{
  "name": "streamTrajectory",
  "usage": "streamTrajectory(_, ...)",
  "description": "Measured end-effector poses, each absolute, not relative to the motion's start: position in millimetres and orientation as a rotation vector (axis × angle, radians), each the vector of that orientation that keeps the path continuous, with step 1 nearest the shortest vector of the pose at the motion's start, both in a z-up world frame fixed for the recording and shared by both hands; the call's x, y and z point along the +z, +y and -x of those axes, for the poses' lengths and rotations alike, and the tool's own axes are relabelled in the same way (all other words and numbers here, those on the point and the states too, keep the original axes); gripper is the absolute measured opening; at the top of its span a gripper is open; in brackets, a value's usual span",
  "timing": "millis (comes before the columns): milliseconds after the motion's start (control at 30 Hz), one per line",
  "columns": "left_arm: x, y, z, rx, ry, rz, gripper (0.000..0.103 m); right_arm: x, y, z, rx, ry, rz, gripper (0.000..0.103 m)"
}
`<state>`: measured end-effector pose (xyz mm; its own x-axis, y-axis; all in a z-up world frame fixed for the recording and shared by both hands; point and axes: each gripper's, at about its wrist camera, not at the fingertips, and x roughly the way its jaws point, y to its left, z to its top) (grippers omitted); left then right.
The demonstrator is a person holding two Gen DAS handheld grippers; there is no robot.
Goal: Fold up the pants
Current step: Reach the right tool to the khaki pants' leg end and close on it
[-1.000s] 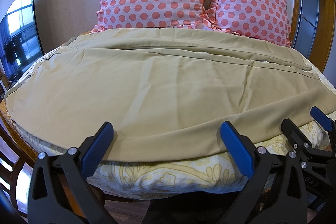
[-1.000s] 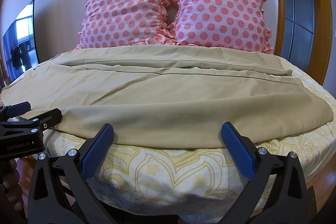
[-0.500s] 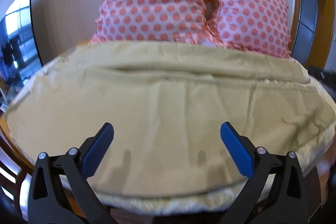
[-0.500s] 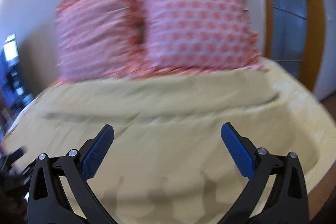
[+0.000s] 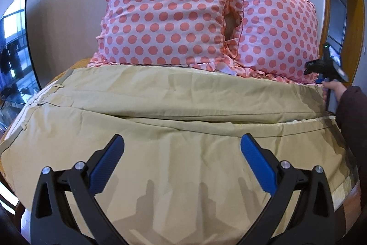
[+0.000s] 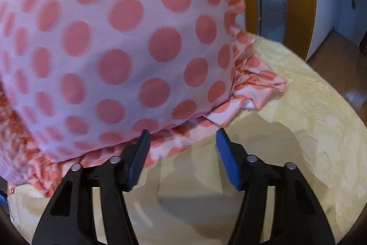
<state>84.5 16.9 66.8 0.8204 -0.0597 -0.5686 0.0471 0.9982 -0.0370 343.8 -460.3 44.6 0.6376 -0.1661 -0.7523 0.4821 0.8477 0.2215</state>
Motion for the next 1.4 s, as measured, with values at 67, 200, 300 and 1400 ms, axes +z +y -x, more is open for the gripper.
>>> streamTrajectory(67,64,17,-88,-0.061,0.612,0.023,0.101,33,-471,-348,-0.399,0.850,-0.458,0.056)
streamTrajectory(200,54,20,-97,-0.080,0.646,0.044,0.101,18,-475,-336,-0.511,0.911,-0.437,0.055)
streamTrajectory(300,49,21,-99,-0.092,0.661,0.052,0.101,14,-480,-324,-0.540,0.910,-0.500,0.055)
streamTrajectory(1400,54,43,-85,-0.064,0.661,0.115,0.101,32,-520,-178,-0.282,0.505,-0.787,0.004)
